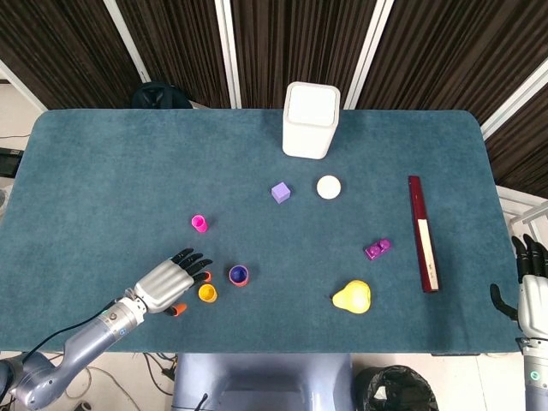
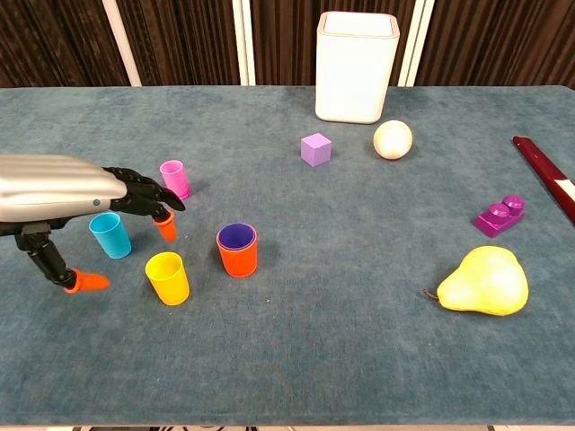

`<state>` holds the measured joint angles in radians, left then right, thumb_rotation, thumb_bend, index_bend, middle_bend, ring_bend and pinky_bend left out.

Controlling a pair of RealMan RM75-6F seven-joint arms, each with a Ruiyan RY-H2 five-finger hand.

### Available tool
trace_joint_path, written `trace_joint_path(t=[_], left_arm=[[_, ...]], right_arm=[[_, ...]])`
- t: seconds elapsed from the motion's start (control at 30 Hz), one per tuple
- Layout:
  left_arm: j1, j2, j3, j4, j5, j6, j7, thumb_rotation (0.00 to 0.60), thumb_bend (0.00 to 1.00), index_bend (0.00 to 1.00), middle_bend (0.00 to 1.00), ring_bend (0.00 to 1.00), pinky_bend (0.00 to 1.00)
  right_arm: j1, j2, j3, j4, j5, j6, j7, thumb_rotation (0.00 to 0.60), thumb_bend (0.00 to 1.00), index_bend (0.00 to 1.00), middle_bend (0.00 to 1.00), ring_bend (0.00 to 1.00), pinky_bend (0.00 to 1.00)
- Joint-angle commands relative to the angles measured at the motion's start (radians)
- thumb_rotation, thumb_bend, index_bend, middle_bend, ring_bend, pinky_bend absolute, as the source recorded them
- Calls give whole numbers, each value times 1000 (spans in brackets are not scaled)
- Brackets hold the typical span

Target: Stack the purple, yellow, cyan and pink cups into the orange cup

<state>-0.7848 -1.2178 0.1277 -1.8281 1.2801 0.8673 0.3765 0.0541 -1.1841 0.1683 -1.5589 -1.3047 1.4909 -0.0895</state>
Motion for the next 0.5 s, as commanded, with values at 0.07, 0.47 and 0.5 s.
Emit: trace_joint_path(t=[0.07, 0.47, 0.5], left_arm=[[4, -16, -5, 19, -6, -6, 0, 600, 264, 264, 57, 0, 0], [1, -77, -31, 69, -11, -17, 19, 600, 269, 296, 62, 0, 0], [1, -82, -33, 72, -13, -19, 22, 600, 270, 299, 63, 0, 0]], right_arm=[[0, 1, 0, 0, 1, -1, 1, 600, 421, 36, 0, 35, 24], [-2, 2, 4, -1, 7, 2, 3, 600, 419, 36, 0, 35, 24], [-2, 3, 4, -1, 8, 1, 3, 600, 420, 36, 0, 35, 24]])
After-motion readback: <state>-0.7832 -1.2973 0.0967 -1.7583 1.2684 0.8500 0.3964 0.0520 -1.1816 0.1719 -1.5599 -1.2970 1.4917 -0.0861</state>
